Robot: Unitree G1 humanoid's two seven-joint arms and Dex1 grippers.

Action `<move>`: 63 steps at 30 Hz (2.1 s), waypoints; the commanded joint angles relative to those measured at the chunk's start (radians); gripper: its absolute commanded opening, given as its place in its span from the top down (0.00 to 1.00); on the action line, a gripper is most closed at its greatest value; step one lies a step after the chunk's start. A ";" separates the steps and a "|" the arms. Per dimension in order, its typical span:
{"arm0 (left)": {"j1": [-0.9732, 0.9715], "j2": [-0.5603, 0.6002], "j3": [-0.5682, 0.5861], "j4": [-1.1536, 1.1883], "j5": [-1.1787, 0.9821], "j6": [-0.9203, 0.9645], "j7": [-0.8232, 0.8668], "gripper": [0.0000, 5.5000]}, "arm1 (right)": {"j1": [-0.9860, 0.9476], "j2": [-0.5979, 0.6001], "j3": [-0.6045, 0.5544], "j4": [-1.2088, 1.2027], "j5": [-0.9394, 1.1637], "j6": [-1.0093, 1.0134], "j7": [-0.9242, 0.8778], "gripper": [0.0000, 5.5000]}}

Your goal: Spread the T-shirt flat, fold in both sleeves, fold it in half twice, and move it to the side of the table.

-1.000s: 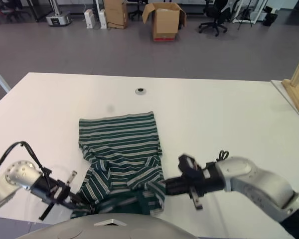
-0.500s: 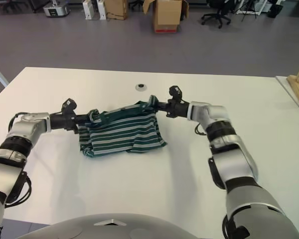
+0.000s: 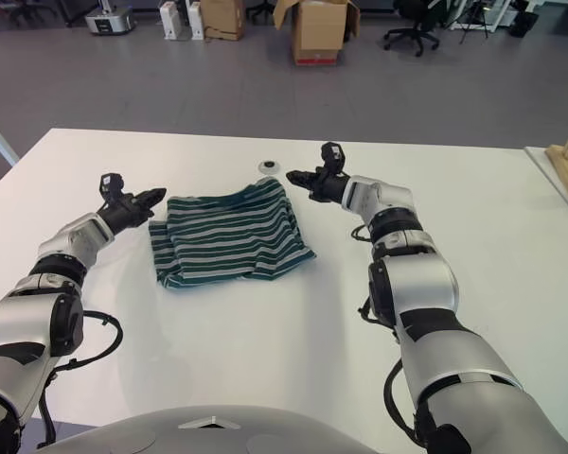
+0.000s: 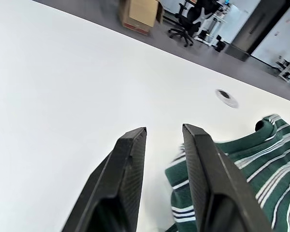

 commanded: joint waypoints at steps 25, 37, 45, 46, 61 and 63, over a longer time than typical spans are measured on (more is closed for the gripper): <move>0.365 0.121 -0.336 -1.141 0.085 0.005 -0.372 0.75 | 0.304 -0.120 0.083 -0.522 -0.130 -0.102 0.225 0.75; 0.339 0.334 -0.400 -0.713 0.441 -0.583 -0.450 0.75 | 0.840 -0.144 0.320 -1.205 -0.052 0.313 0.039 0.75; 0.349 0.358 -0.406 -0.658 0.439 -0.720 -0.532 0.75 | 0.817 -0.286 0.207 -1.363 0.048 0.267 0.176 0.75; 0.366 0.368 -0.415 -0.651 0.442 -0.758 -0.552 0.75 | 0.812 -0.316 0.183 -1.390 0.063 0.260 0.199 0.75; 0.235 0.380 -0.408 -0.225 1.087 -1.762 -0.174 0.56 | 1.156 -0.503 0.173 -1.202 -0.424 -0.532 0.116 0.55; 0.251 0.337 -0.416 -0.232 1.175 -1.796 -0.089 0.56 | 1.145 -0.493 0.225 -1.100 -0.545 -0.748 0.067 0.55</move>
